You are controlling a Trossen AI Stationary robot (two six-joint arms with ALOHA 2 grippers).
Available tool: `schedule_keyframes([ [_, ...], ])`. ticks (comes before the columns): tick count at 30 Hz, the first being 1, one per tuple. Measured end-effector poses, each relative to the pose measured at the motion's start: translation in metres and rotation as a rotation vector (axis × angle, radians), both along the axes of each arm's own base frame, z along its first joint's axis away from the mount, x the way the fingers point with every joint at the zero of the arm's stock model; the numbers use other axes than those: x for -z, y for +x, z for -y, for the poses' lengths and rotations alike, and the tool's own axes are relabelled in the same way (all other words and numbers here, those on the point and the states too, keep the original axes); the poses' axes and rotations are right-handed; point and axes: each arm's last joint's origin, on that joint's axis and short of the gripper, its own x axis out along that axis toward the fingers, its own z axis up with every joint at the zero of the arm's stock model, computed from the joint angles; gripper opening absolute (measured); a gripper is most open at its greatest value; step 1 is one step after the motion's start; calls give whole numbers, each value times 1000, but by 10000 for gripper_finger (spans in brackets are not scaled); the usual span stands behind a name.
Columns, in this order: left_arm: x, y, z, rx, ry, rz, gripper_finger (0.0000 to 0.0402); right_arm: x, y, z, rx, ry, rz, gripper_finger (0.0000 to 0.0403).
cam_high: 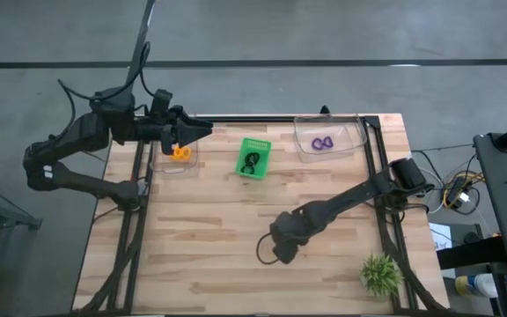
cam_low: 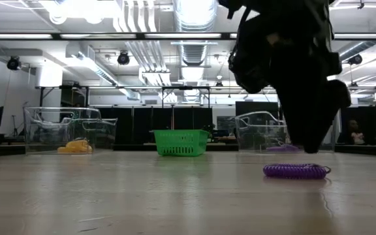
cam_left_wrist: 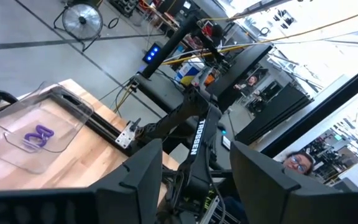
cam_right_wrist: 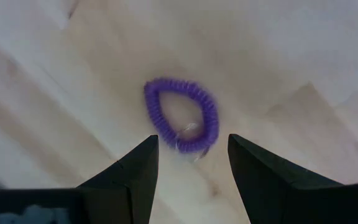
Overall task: Sort spring keychains
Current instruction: Put the purple spring keychain into the right transparent bin
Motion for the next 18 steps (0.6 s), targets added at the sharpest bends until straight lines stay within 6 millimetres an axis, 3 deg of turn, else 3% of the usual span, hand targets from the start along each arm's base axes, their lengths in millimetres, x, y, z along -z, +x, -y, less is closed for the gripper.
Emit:
schedule_keyframes([
  [11,0,0,0,1,-10,-1,181,29,12,-8,-38,-89,-98,166],
  [13,0,0,0,1,-10,-1,181,30,16,-11,-67,-121,-134,137],
  [17,0,0,0,2,-10,-1,181,25,25,-15,-160,-150,-137,32],
  [18,0,0,0,2,-10,-1,181,24,27,-15,-170,-153,-132,25],
])
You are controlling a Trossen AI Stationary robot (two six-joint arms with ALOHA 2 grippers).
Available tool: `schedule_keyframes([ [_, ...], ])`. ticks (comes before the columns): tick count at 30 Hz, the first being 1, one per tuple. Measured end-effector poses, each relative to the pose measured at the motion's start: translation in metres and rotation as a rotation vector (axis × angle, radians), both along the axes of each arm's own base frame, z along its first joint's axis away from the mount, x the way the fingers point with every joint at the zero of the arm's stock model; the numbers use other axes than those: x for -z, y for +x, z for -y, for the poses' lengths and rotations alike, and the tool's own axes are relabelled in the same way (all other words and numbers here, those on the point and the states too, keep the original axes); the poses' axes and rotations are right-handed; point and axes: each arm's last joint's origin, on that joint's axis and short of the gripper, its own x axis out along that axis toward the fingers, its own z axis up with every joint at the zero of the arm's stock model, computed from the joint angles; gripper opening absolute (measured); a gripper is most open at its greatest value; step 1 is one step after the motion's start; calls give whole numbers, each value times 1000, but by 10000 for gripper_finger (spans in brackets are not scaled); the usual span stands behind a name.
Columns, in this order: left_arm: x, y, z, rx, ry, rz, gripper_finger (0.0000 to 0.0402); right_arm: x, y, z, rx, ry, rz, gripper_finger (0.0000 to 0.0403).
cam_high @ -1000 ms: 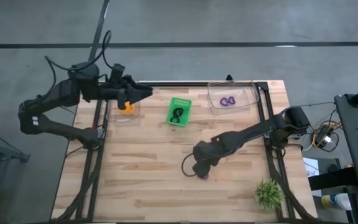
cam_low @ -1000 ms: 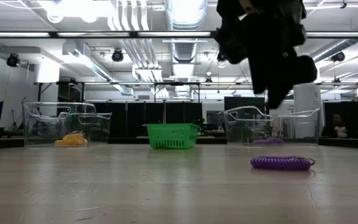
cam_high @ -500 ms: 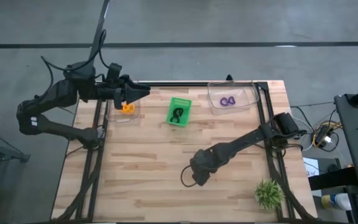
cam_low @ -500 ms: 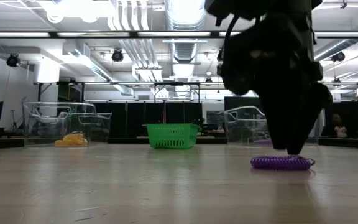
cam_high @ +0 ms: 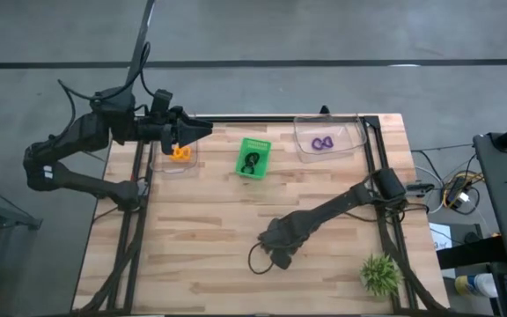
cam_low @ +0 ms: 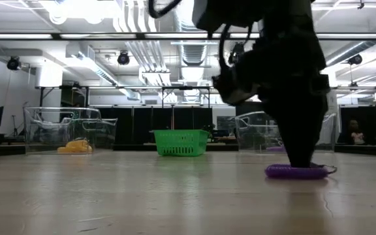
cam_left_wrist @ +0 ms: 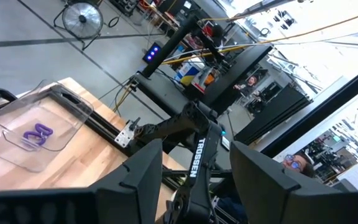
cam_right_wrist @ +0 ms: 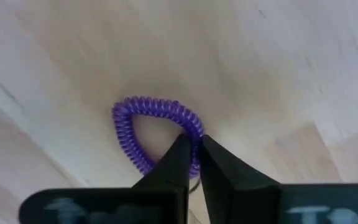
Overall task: Sort spring keychains
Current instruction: Put the purple spring keychain into the right transparent bin
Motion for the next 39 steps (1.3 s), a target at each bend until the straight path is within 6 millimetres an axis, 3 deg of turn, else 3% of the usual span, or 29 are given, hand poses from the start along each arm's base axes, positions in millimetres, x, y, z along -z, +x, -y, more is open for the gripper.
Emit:
schedule_keyframes([
  [4,0,0,0,0,4,0,181,-14,5,8,-18,-47,5,13],
  [8,0,0,0,0,8,0,181,-45,6,24,1,-92,51,10],
  [16,0,0,0,3,6,-2,181,-97,-16,66,92,-230,60,9],
  [22,0,0,0,7,5,-3,181,-125,-33,102,175,-316,49,9],
  [29,0,0,0,17,3,-3,181,-139,-47,146,232,-390,21,8],
  [39,1,0,2,47,-23,-6,181,-143,-62,215,275,-445,-47,8],
])
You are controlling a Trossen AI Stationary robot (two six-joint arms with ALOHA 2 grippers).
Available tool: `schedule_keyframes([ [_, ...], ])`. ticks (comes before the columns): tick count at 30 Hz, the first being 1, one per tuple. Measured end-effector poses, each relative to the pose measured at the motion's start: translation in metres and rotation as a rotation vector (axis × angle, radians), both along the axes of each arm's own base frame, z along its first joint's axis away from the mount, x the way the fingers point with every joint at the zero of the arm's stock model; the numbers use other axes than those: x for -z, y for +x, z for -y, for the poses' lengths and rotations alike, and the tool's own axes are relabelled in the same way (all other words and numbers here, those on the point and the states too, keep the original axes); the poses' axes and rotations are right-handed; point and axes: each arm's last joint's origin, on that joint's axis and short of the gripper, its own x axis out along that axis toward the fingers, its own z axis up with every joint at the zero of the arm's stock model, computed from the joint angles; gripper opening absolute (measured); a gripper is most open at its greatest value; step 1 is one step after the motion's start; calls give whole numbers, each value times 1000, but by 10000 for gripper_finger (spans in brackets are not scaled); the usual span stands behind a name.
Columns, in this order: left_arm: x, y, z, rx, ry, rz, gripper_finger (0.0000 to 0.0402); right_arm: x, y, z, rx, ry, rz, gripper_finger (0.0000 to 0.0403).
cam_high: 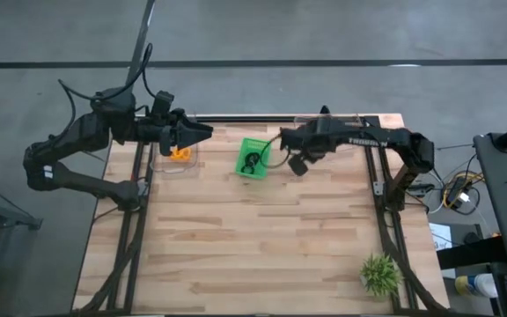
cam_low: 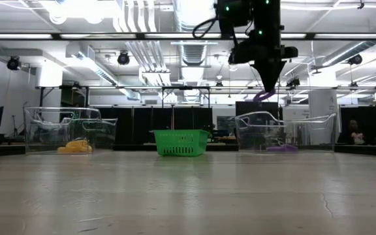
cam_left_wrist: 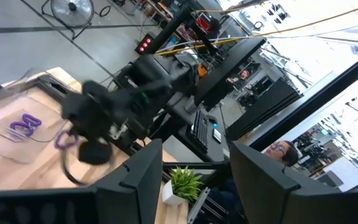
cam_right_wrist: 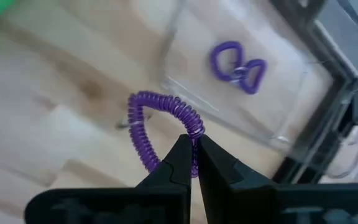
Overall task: Sort spring keychains
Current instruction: Put the purple spring keychain into the right transparent bin
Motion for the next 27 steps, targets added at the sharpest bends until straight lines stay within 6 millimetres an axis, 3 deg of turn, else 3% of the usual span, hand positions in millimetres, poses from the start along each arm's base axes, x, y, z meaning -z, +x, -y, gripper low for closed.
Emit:
schedule_keyframes([
  [9,1,1,2,14,-21,-6,181,1,-29,74,99,11,-32,8],
  [15,4,2,2,15,-31,-14,181,15,-60,122,238,78,2,8],
  [19,5,3,2,15,-34,-18,181,27,-76,139,308,138,45,8],
  [27,5,3,2,14,-44,-18,181,41,-89,149,369,184,68,8],
])
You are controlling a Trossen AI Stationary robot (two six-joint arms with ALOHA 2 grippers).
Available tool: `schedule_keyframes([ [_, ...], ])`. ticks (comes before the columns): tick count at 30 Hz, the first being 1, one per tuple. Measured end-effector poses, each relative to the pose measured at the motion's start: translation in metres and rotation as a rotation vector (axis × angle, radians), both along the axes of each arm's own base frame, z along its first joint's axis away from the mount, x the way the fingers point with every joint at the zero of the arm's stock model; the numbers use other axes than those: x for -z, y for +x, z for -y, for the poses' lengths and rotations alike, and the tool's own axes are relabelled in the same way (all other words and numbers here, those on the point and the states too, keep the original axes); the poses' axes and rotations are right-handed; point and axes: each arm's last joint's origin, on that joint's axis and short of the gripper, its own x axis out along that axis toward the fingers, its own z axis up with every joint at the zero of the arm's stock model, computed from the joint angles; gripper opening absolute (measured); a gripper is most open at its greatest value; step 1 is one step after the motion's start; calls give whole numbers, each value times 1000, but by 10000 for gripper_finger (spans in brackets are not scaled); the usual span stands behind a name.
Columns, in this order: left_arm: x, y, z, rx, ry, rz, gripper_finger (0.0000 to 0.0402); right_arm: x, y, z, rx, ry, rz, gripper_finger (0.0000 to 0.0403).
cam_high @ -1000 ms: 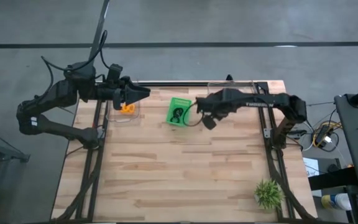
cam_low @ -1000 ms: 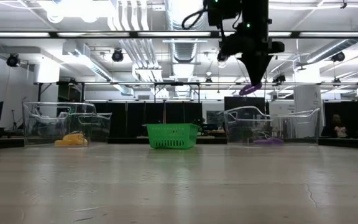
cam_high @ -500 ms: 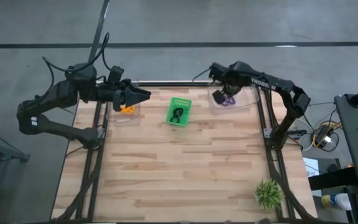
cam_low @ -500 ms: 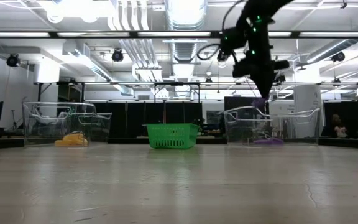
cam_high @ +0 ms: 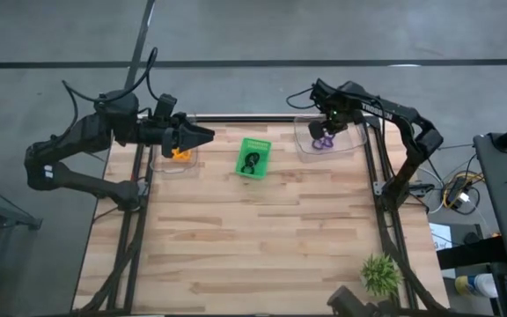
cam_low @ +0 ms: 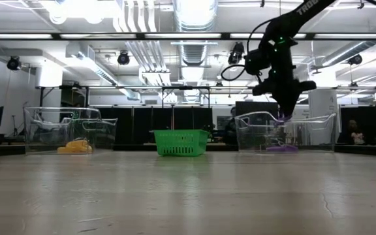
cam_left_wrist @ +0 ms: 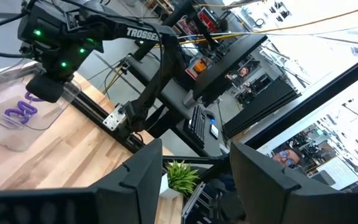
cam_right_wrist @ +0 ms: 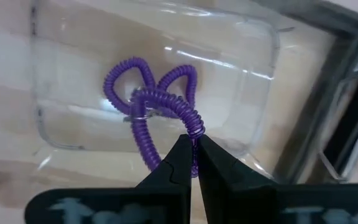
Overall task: Sort spring keychains
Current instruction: Put the purple spring keychain into the right transparent bin, then return to Home Position
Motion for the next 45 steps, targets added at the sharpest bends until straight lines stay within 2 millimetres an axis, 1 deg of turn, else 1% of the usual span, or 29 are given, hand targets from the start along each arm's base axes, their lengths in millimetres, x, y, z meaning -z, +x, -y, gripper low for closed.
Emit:
schedule_keyframes([
  [4,0,0,0,0,-3,0,181,5,-1,4,18,7,44,9],
  [6,0,0,0,0,-4,0,181,6,0,6,31,4,74,16],
  [9,0,0,0,0,-4,0,181,6,1,7,36,-1,99,46],
  [14,0,0,0,0,-6,0,181,6,0,5,49,17,87,117],
  [16,0,0,0,0,-5,1,181,6,-1,3,48,45,93,140],
  [18,0,0,0,0,-1,1,181,6,1,2,46,89,141,155],
  [21,0,0,0,1,25,1,181,3,6,-5,38,151,202,161],
  [24,0,0,0,3,70,-3,181,-4,18,-22,-37,163,241,146],
  [26,4,2,0,3,109,-20,181,-11,28,-38,-115,138,275,124],
  [29,14,3,-1,-17,165,-87,172,-22,42,-62,-222,94,374,64],
  [30,18,4,-2,-28,171,-113,164,-26,45,-69,-256,77,427,39],
  [31,22,5,-3,-35,176,-136,151,-31,48,-75,-287,54,481,24],
  [33,30,7,-4,-46,192,-179,115,-42,51,-85,-329,-5,591,13],
  [37,48,14,-5,-47,208,-236,22,-63,56,-106,-465,-114,878,8],
  [38,53,15,-6,-54,211,-250,12,-68,57,-112,-516,-141,957,8],
  [40,60,18,-7,-55,249,-264,10,-77,57,-126,-601,-197,1096,8],
  [43,71,18,-7,-47,307,-261,8,-88,52,-148,-681,-283,1275,8],
  [45,77,16,-7,-51,318,-228,4,-94,46,-161,-704,-334,1371,8],
])
